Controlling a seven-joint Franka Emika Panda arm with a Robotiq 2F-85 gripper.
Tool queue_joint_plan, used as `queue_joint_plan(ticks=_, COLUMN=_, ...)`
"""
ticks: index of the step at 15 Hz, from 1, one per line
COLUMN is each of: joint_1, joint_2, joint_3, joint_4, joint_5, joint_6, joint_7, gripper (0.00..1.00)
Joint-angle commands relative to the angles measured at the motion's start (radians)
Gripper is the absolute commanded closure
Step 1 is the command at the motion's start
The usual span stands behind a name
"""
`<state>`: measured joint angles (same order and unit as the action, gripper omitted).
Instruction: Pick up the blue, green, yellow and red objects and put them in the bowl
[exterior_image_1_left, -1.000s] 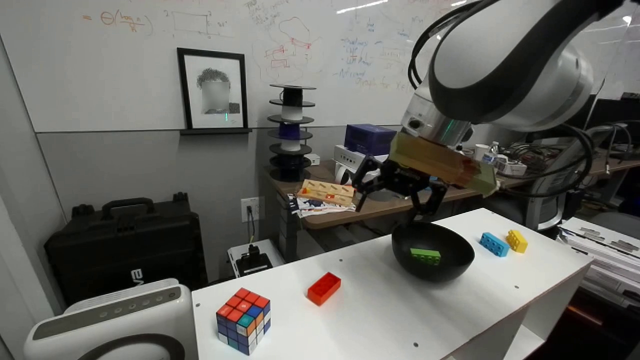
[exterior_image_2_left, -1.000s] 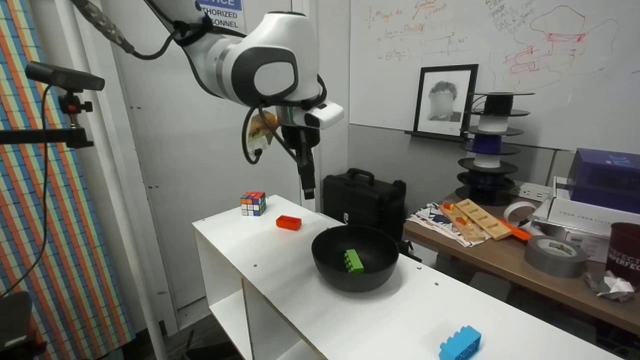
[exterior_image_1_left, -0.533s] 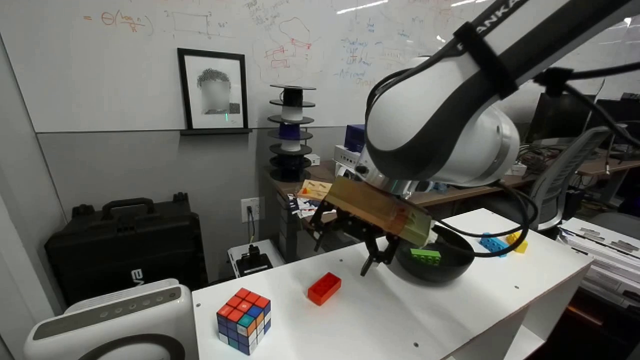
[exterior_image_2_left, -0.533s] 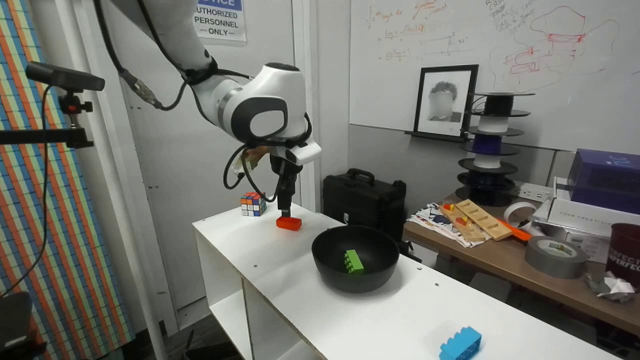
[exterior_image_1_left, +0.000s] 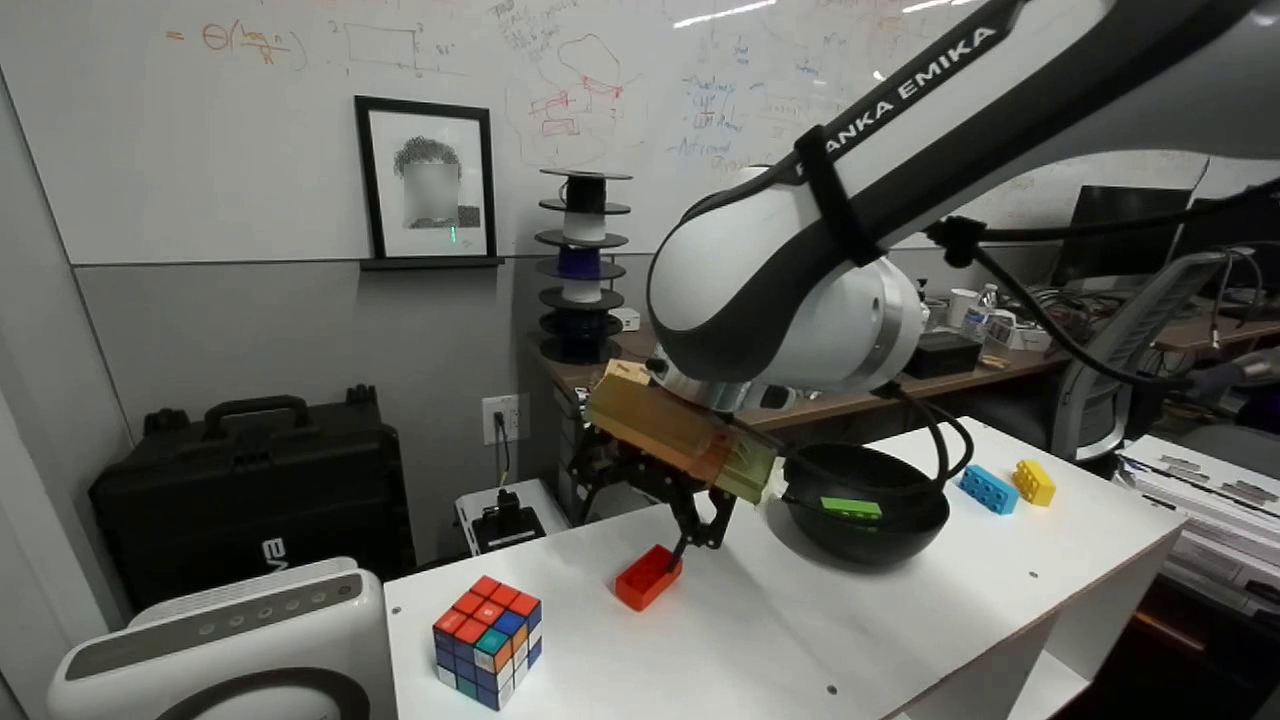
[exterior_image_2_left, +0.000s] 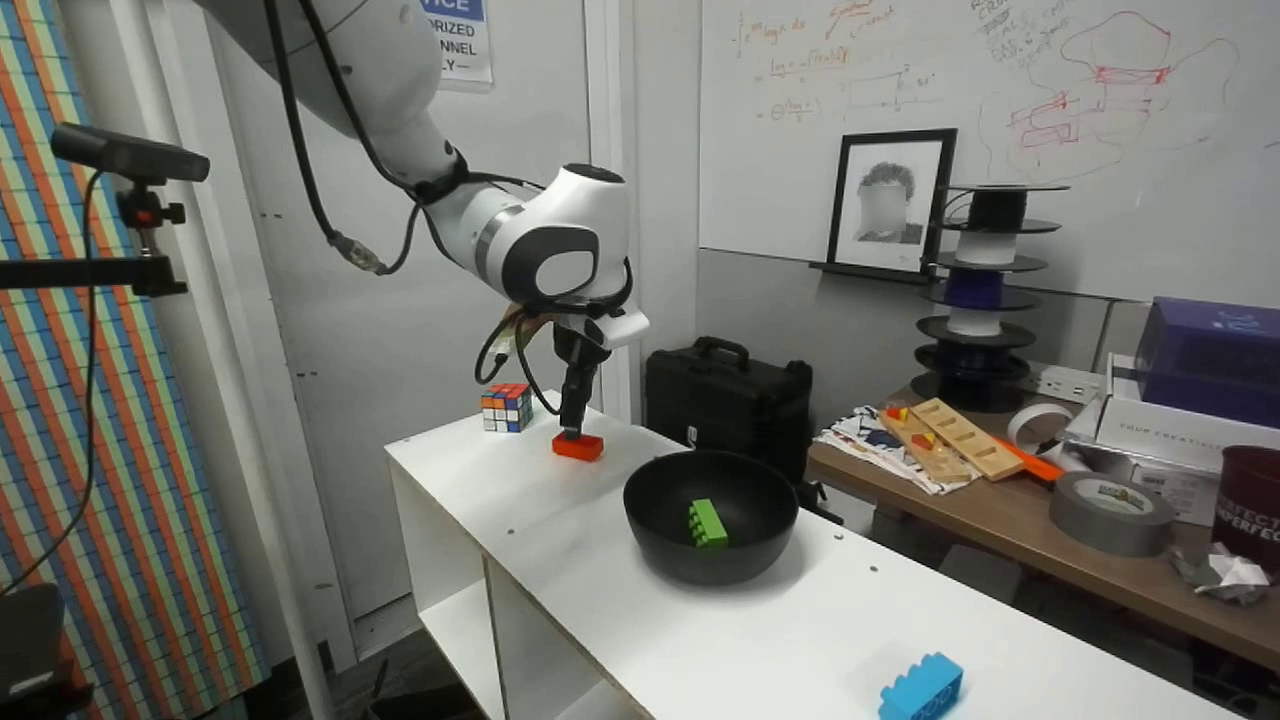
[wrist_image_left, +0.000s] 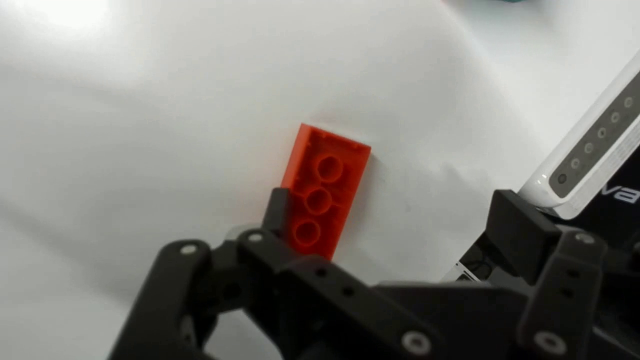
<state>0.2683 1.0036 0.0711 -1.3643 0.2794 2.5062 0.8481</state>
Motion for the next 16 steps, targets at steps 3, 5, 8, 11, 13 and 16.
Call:
queue_joint_plan(ticks=3, joint_1=-0.002, joint_2=0.032, joint_3=0.033, joint_4=0.095, joint_5=0.01, joint_6=-0.152, joint_7=0.013, gripper=0.0)
queue_joint_plan(ticks=5, joint_1=0.014, joint_2=0.035, joint_3=0.012, joint_4=0.102, joint_5=-0.014, joint_6=-0.17, joint_7=0.02, gripper=0.0)
queue_joint_plan(ticks=8, joint_1=0.039, joint_2=0.041, joint_3=-0.032, joint_4=0.104, joint_5=-0.064, joint_6=-0.183, joint_7=0.033, gripper=0.0)
queue_joint_plan(ticks=11, joint_1=0.047, joint_2=0.06, joint_3=-0.062, joint_4=0.113, joint_5=-0.111, joint_6=-0.201, joint_7=0.033, gripper=0.0)
queue_joint_plan(ticks=13, joint_1=0.051, joint_2=0.075, joint_3=-0.073, joint_4=0.122, joint_5=-0.133, joint_6=-0.209, joint_7=0.03, gripper=0.0)
queue_joint_plan(ticks=16, joint_1=0.054, joint_2=0.1, joint_3=-0.074, joint_4=0.143, joint_5=-0.159, joint_6=-0.213, joint_7=0.015, gripper=0.25)
